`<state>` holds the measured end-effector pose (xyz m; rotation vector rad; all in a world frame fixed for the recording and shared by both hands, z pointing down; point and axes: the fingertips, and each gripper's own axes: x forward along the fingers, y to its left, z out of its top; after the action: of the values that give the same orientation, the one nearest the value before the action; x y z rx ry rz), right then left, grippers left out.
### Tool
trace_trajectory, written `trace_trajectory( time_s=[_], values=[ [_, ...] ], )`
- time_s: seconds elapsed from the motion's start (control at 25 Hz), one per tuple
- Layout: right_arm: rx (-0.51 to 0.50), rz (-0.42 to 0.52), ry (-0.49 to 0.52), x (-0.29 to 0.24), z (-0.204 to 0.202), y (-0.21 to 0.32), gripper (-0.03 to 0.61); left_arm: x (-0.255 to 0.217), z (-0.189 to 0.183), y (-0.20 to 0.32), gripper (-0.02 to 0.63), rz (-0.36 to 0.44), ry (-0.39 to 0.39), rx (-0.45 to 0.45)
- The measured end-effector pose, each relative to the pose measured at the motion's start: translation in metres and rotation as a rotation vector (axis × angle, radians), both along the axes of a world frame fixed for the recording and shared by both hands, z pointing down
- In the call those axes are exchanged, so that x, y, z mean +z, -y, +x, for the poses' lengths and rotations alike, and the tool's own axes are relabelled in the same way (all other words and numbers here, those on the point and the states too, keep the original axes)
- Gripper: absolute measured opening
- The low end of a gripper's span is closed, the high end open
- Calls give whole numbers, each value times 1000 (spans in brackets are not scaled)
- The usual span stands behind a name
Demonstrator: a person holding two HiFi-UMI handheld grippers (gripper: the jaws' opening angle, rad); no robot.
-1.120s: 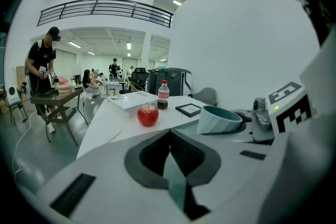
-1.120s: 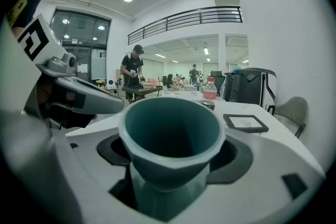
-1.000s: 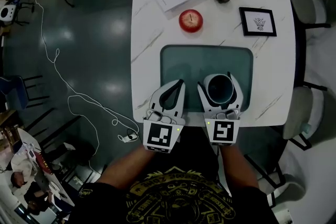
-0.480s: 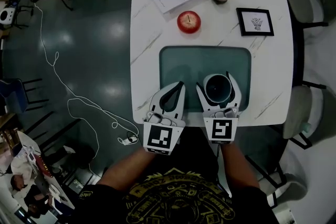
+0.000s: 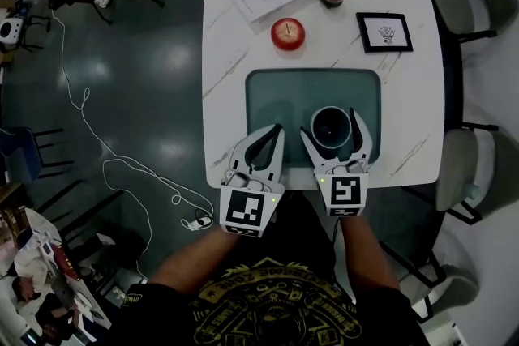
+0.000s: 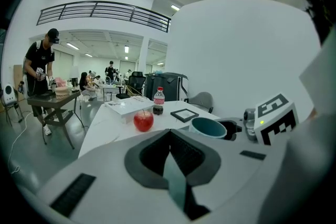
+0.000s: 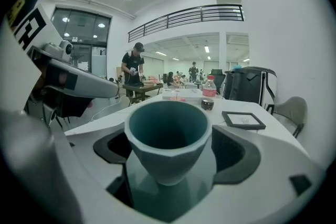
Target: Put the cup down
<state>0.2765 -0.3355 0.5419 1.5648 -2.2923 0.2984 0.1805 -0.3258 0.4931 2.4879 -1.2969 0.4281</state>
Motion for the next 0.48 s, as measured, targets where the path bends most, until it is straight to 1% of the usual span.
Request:
trace_trajectory(
  time_s=[0.2,0.36,0.48],
  values=[
    [49,24,4,-17,6,-16,443,-12,-4,-10,11,21,-17,13],
    [92,63,-17,-45,11,-38,442,-28,-9,-21,11,39,-39,32],
    [129,76,14,-65,8,-55,440,-40,-13,-31,11,54,-50,51]
  ],
)
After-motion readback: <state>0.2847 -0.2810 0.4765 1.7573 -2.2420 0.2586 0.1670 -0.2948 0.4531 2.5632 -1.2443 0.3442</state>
